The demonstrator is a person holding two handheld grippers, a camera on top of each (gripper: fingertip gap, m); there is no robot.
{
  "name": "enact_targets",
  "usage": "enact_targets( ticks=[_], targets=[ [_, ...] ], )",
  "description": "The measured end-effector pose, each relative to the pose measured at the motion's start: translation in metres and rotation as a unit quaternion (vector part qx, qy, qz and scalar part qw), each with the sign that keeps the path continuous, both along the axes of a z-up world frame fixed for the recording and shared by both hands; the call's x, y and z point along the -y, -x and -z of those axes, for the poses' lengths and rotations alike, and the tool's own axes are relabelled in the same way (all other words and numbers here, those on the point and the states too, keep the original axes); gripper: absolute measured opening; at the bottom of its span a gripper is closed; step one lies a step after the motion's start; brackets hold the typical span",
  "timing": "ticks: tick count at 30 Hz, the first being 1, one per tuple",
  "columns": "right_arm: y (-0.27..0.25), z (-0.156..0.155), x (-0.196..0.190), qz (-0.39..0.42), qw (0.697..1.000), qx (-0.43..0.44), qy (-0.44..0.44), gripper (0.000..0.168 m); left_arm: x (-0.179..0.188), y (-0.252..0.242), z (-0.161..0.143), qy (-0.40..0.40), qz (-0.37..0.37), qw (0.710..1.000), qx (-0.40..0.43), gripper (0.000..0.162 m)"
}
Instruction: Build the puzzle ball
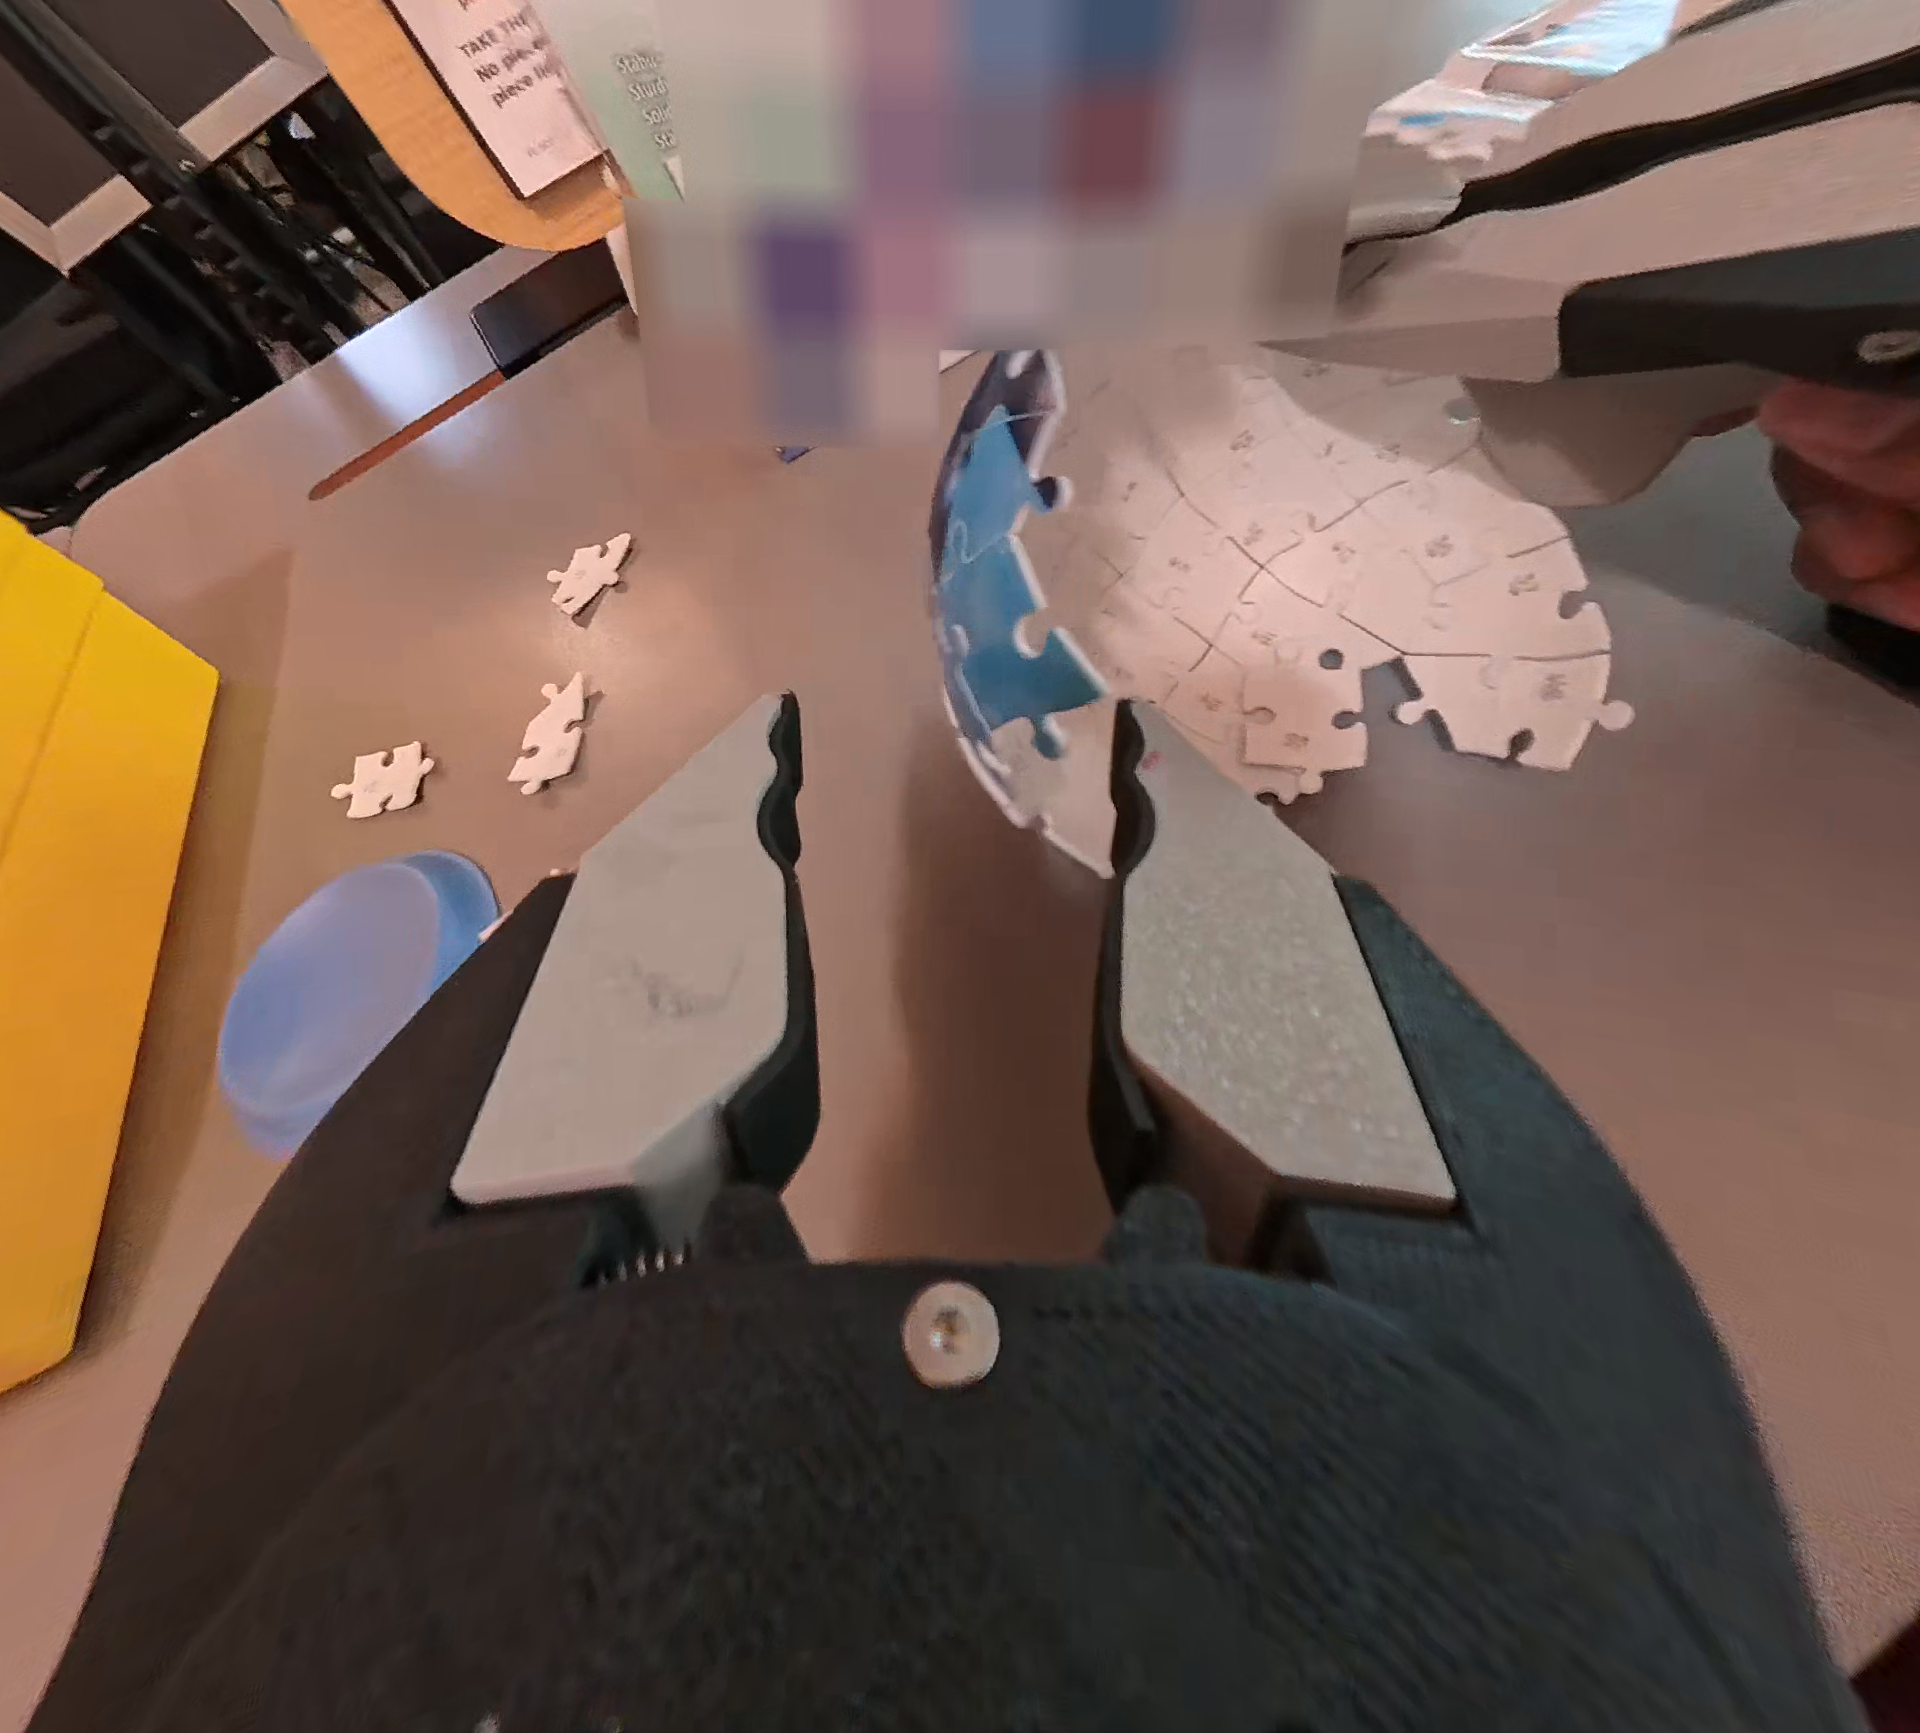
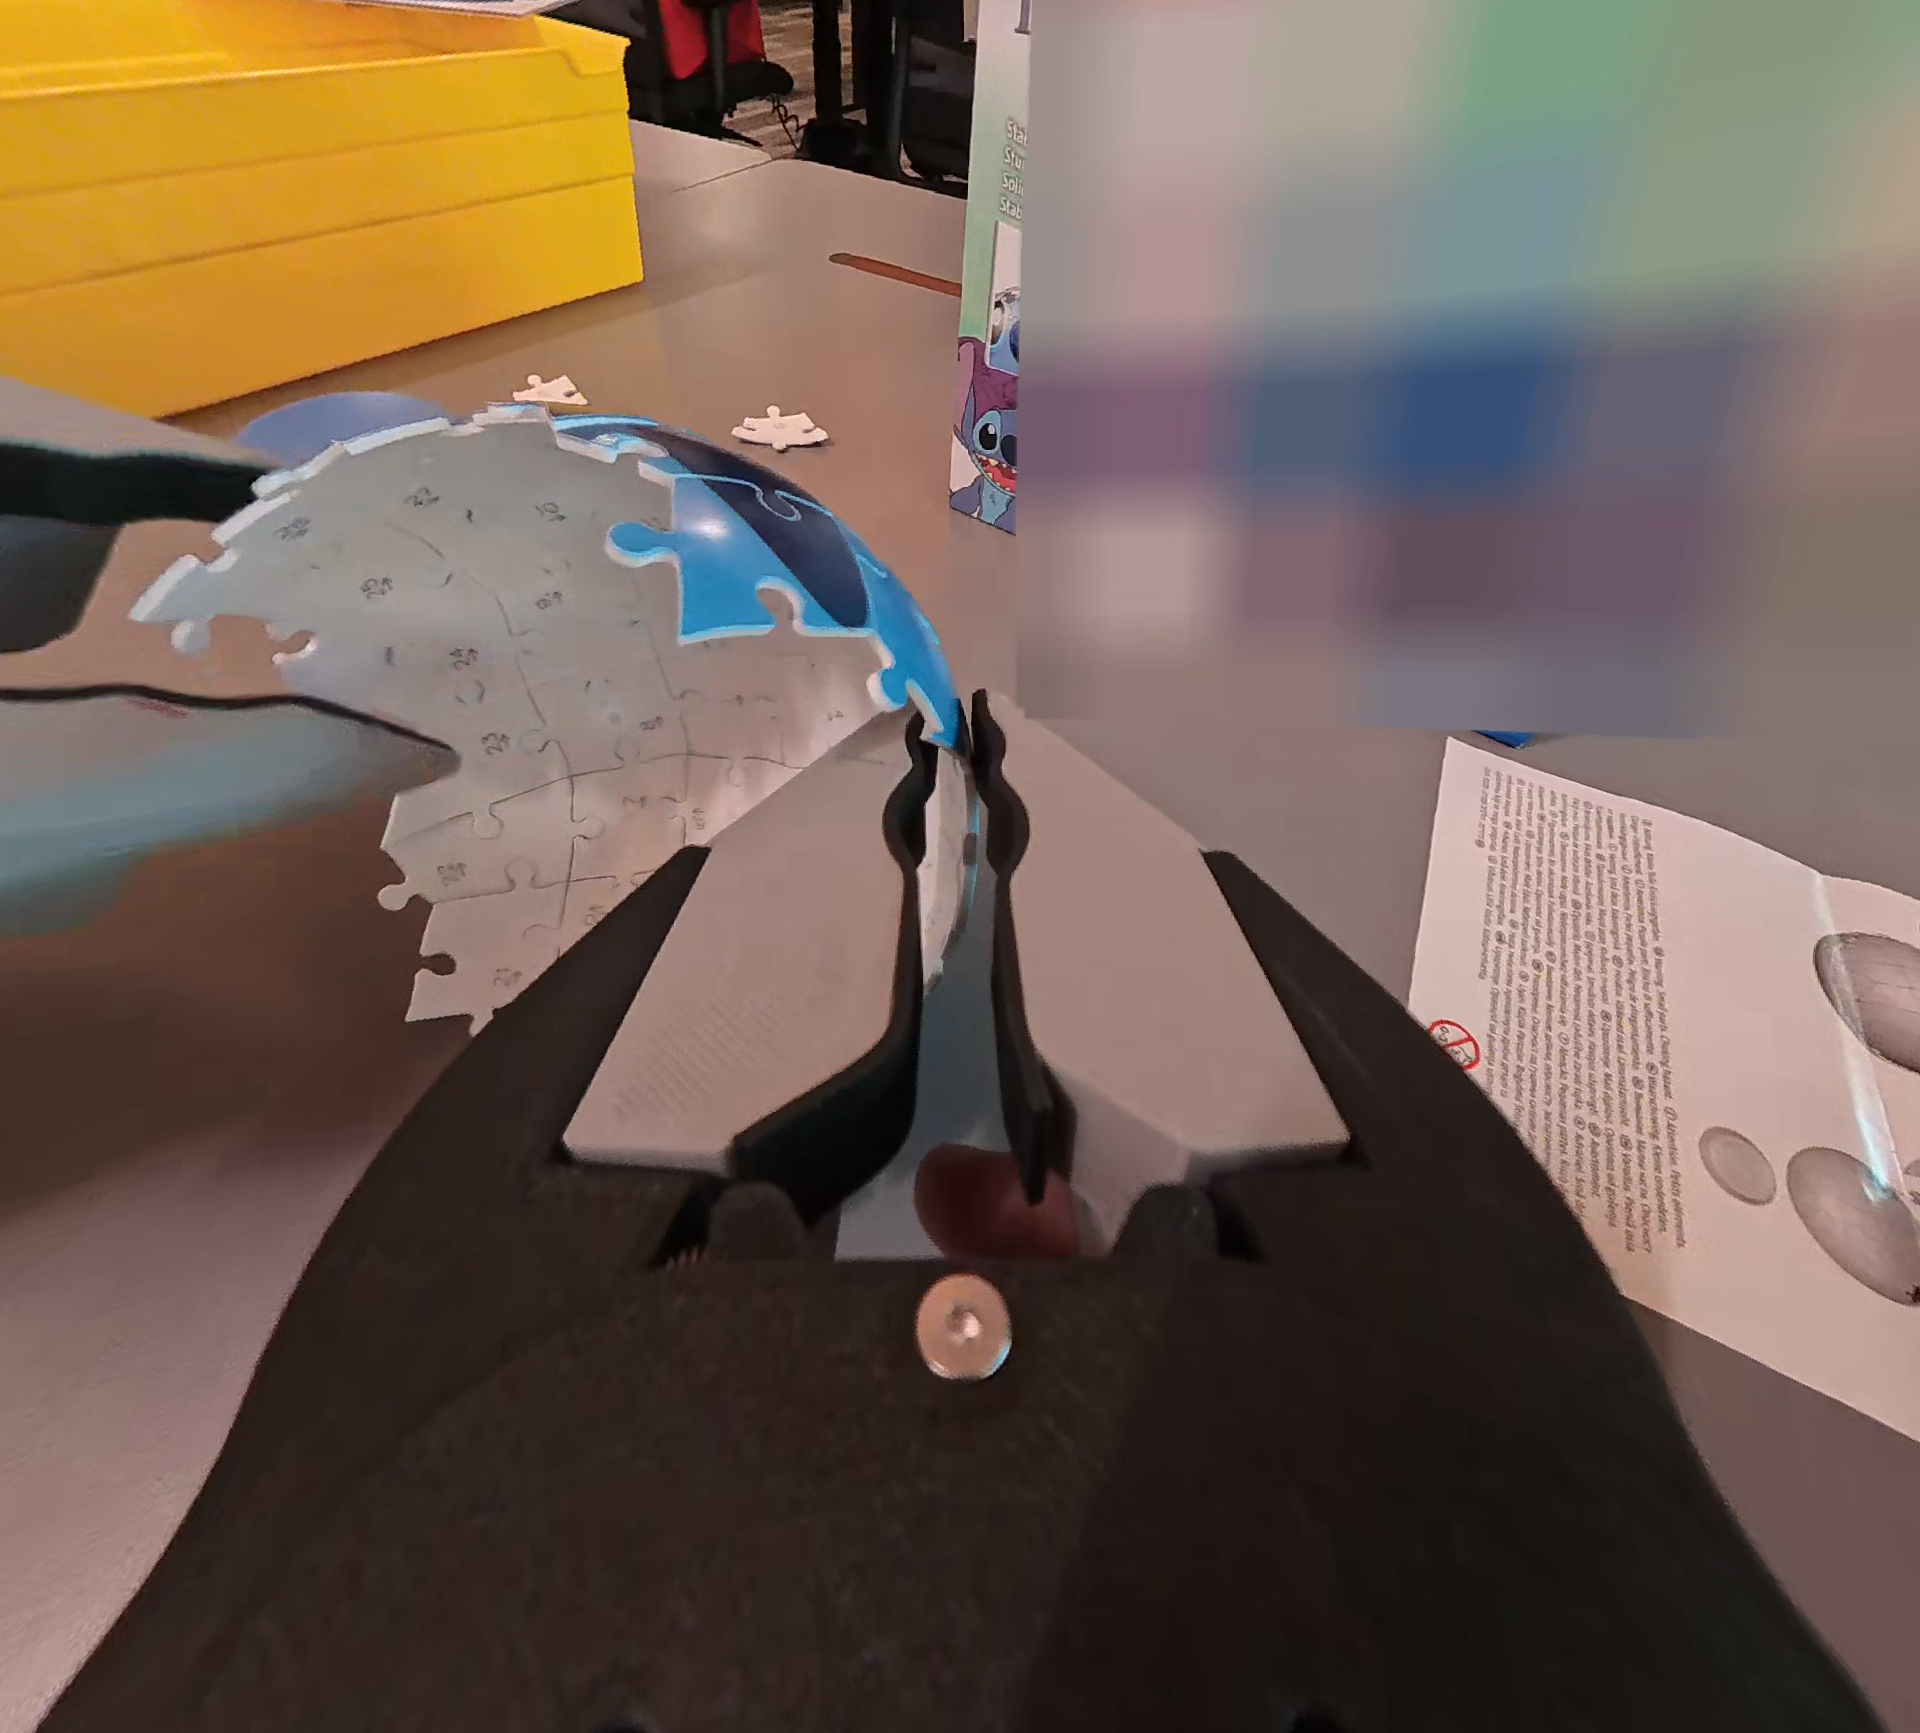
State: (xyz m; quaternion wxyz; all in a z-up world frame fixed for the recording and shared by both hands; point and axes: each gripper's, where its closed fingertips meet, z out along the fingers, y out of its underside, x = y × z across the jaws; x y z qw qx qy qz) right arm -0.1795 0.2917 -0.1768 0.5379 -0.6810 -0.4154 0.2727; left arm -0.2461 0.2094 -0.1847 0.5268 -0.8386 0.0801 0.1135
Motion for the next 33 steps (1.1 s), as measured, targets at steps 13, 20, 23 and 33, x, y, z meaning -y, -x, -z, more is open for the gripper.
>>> enact_targets(
  ticks=[13, 20, 23, 33],
  targets=[
    [0.003, -0.008, 0.005, 0.009, 0.999, -0.003, -0.047, 0.002, -0.017, -0.006, -0.001, -0.037, 0.003, 0.999, 0.002, 0.037],
    [0.003, -0.009, 0.011, 0.002, 0.997, 0.006, -0.071, 0.003, -0.014, -0.007, -0.012, -0.054, 0.005, 0.998, -0.029, 0.026],
    [0.004, -0.009, 0.012, 0.000, 0.997, 0.008, -0.076, 0.003, -0.014, -0.006, -0.017, -0.063, 0.004, 0.997, -0.047, 0.020],
    [0.005, -0.008, 0.019, -0.015, 0.997, 0.006, -0.071, 0.023, -0.018, 0.000, -0.025, -0.084, -0.007, 0.986, -0.146, 0.003]
  ],
)
